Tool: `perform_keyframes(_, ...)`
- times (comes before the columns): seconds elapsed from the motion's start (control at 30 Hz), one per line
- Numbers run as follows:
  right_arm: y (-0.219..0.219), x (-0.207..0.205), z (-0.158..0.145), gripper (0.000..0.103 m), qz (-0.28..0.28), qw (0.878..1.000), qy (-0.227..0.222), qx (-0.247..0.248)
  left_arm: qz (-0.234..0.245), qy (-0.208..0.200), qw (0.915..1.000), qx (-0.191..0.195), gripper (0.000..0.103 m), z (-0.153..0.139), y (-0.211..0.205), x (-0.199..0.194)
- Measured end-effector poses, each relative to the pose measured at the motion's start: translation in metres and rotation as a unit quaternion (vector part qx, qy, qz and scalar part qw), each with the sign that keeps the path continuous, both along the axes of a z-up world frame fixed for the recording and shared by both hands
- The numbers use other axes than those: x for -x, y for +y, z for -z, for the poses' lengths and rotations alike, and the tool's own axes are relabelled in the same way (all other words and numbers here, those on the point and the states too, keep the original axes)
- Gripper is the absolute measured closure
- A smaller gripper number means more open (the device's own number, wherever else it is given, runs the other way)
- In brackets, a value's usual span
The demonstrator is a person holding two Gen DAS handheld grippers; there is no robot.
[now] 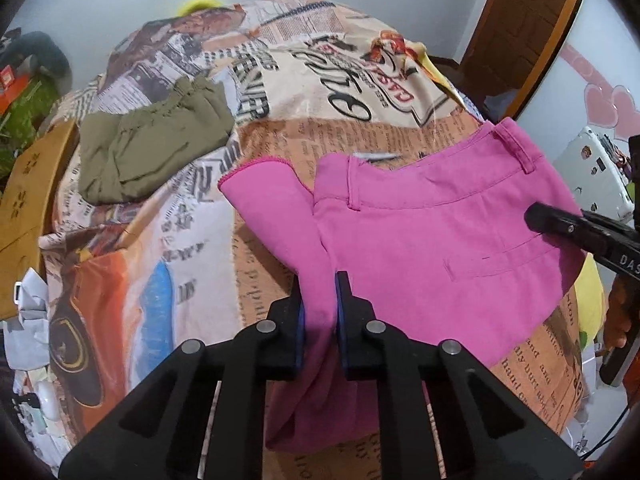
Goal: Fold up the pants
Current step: 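Lift the folded pink trousers with both tools and carry them over the olive garment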
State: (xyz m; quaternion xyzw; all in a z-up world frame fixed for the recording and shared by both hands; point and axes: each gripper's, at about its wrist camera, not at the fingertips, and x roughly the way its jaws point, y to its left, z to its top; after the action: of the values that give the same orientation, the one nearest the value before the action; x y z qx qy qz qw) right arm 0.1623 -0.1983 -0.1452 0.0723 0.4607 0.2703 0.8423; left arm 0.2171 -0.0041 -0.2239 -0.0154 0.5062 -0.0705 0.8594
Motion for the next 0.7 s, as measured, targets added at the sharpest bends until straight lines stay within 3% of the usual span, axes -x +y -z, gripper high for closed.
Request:
perform_keyframes(0.3, 0.037, -0.008, -0.036, 0.094, -0.026, 0.998, -0.063, -0.001, -0.029, -0.049, 0.9982, -0.018, 0.091, -0.038, 0.033, -0.004)
perform_keyframes(0.7, 0.103, -0.047, -0.074, 0.095, -0.054, 0.991, -0.119, -0.004, -0.08, -0.116, 0.9893, -0.038, 0.091, -0.091, 0.095, -0.035)
